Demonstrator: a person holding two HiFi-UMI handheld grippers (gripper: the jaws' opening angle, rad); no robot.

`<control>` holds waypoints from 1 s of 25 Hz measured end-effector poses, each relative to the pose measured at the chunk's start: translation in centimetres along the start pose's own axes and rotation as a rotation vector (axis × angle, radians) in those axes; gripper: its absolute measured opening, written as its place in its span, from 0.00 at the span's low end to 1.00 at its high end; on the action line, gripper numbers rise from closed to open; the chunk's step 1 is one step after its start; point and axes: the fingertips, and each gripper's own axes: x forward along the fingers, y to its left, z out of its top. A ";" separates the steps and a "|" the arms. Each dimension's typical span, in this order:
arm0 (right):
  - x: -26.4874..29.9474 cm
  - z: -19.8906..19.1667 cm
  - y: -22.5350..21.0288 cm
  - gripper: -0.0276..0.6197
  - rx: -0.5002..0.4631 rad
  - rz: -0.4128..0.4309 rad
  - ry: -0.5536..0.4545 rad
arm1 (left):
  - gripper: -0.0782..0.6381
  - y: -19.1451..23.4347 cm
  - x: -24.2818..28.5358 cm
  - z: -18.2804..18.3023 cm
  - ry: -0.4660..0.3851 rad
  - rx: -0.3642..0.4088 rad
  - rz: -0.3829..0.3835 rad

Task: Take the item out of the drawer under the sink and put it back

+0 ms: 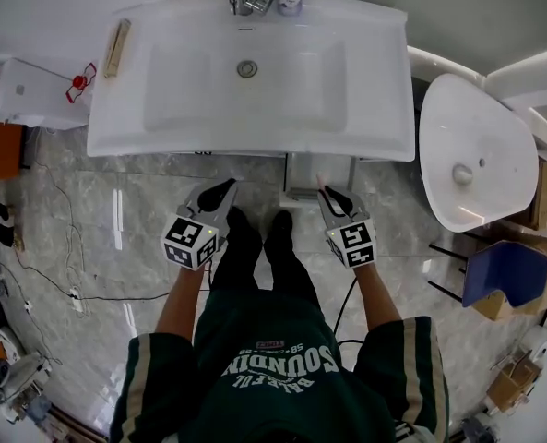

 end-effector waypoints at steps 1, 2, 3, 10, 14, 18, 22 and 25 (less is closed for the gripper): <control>0.7 -0.7 0.0 0.12 -0.010 0.006 0.019 | 0.18 0.3 -0.1 -0.2 0.004 -0.004 0.006; 1.5 -1.4 -0.1 0.12 -0.027 0.011 0.040 | 0.18 0.6 -0.3 -0.5 0.010 -0.007 0.012; 2.3 -2.2 -0.2 0.12 -0.048 0.018 0.064 | 0.18 0.9 -0.3 -0.8 0.017 -0.009 0.017; 8.3 -7.9 -1.4 0.12 -0.180 0.065 0.234 | 0.18 1.2 -0.3 -2.4 0.010 -0.032 0.002; 11.7 -11.0 -2.3 0.12 -0.260 0.055 0.324 | 0.18 1.5 -0.8 -3.4 0.007 -0.049 0.004; 14.4 -14.1 -3.2 0.12 -0.311 0.045 0.397 | 0.18 2.1 -1.4 -4.9 0.028 -0.063 0.029; 16.7 -16.7 -4.6 0.12 -0.332 0.022 0.457 | 0.18 3.4 -2.0 -5.8 0.042 -0.064 0.066; 18.4 -18.2 -5.7 0.12 -0.335 0.009 0.502 | 0.18 4.2 -2.3 -6.6 0.046 -0.073 0.089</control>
